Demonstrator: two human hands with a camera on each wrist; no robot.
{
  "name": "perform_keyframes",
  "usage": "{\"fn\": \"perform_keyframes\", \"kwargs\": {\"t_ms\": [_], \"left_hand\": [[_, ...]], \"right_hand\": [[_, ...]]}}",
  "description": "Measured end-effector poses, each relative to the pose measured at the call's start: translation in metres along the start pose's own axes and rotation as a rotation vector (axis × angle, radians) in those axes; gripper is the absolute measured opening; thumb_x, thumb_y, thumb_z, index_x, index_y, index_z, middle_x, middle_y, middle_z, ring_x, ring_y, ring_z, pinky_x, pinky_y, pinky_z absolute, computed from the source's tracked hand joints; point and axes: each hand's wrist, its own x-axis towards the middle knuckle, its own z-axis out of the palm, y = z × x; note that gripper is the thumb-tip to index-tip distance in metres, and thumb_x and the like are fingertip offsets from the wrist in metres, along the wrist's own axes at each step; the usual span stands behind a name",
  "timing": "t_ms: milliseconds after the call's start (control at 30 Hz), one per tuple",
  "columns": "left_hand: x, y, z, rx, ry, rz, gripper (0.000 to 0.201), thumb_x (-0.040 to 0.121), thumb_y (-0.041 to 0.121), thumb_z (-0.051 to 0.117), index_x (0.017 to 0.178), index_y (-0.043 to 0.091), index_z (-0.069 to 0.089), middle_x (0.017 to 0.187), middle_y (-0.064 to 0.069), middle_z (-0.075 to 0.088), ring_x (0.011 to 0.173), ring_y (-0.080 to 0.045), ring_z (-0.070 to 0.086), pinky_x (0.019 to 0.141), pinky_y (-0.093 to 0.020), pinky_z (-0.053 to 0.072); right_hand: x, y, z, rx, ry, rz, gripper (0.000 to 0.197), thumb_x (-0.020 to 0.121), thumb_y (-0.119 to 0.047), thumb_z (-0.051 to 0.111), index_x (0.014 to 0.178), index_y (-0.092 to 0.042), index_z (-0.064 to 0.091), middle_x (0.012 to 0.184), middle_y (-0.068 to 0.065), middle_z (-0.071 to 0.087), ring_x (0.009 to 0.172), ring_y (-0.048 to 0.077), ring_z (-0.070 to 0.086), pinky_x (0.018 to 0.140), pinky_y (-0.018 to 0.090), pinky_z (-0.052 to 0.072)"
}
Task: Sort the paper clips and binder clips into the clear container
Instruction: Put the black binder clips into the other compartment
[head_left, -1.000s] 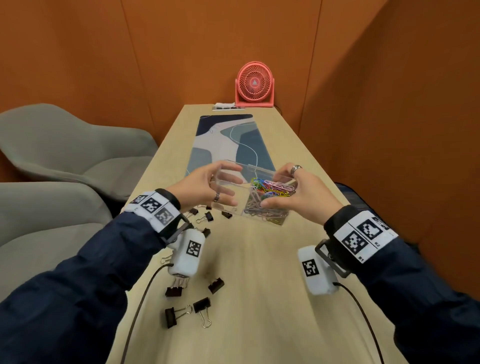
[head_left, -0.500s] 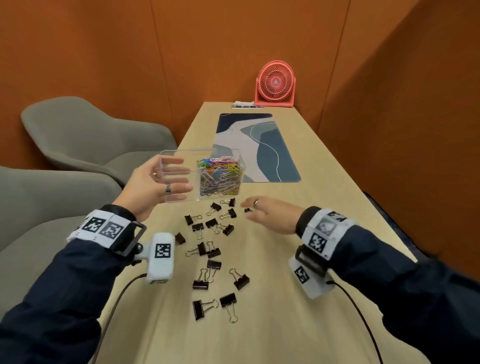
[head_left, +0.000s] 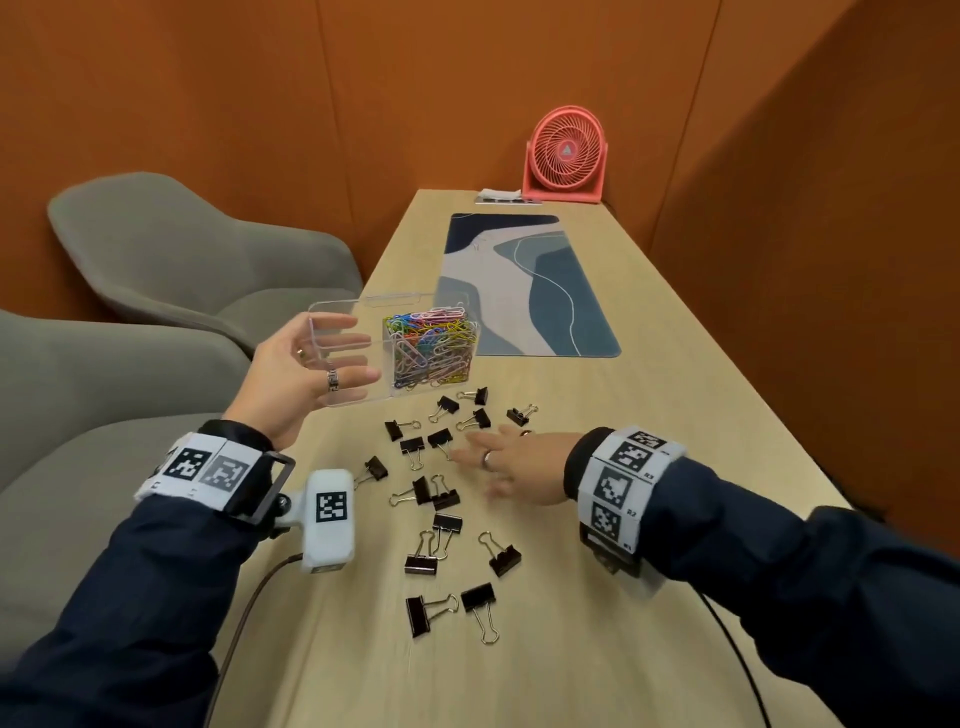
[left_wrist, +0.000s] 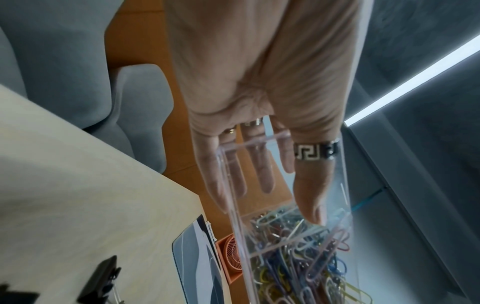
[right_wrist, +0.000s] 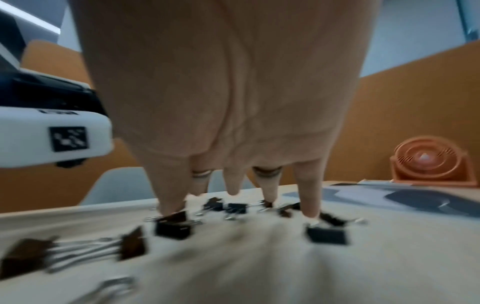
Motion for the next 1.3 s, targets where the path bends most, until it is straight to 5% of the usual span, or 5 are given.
{"fn": "perform_keyframes", "kwargs": {"t_ms": [133,400,767,1000,1300], "left_hand": [[-0.001,-0.005,0.002,0.016,0.013,-0.010,0.060,0.049,0.011,0.082,0.104,0.022,0.061,0.110,-0.008,0.068,0.100,-0.028,0.067,0.077,-0.044,0.056],[0.002,-0.014,-0.006,-0.043,0.083,-0.015,0.059,0.048,0.009,0.079,0.103,0.023,0.061,0.109,-0.009,0.068,0.104,-0.029,0.065,0.079,-0.045,0.058],[0.007,-0.016,-0.012,-0.060,0.139,0.017,0.057,0.048,0.009,0.078,0.101,0.023,0.062,0.112,-0.011,0.067,0.107,-0.032,0.063,0.080,-0.045,0.057],[0.016,-0.025,-0.010,-0.087,0.159,0.034,0.056,0.050,0.008,0.077,0.101,0.025,0.061,0.107,-0.005,0.068,0.102,-0.025,0.065,0.074,-0.039,0.059],[0.018,-0.027,-0.012,-0.046,0.178,0.023,0.055,0.052,0.007,0.079,0.101,0.025,0.061,0.109,-0.007,0.068,0.103,-0.027,0.065,0.079,-0.044,0.056]], "right_hand": [[0.010,-0.027,0.009,-0.058,-0.098,-0.111,0.058,0.100,-0.036,0.032,0.148,-0.036,-0.001,0.157,-0.005,-0.014,0.145,0.030,-0.010,0.114,0.057,0.014],[-0.008,-0.002,0.002,-0.007,0.002,-0.034,0.055,0.099,-0.037,0.034,0.149,-0.020,0.017,0.158,-0.005,0.004,0.143,0.022,0.016,0.116,0.040,0.021],[0.053,-0.058,-0.017,-0.154,-0.040,-0.197,0.055,0.102,-0.029,0.027,0.150,-0.015,0.002,0.158,-0.002,-0.005,0.145,0.032,-0.001,0.115,0.043,0.012],[0.046,-0.023,-0.021,0.011,0.065,-0.114,0.043,0.101,-0.023,0.031,0.142,-0.011,0.036,0.147,0.008,0.036,0.134,0.025,0.035,0.112,0.038,0.028],[0.081,-0.028,-0.033,-0.040,0.072,-0.089,0.051,0.102,-0.023,0.028,0.149,-0.015,0.010,0.159,-0.002,0.003,0.143,0.027,0.016,0.116,0.039,0.018]]}}
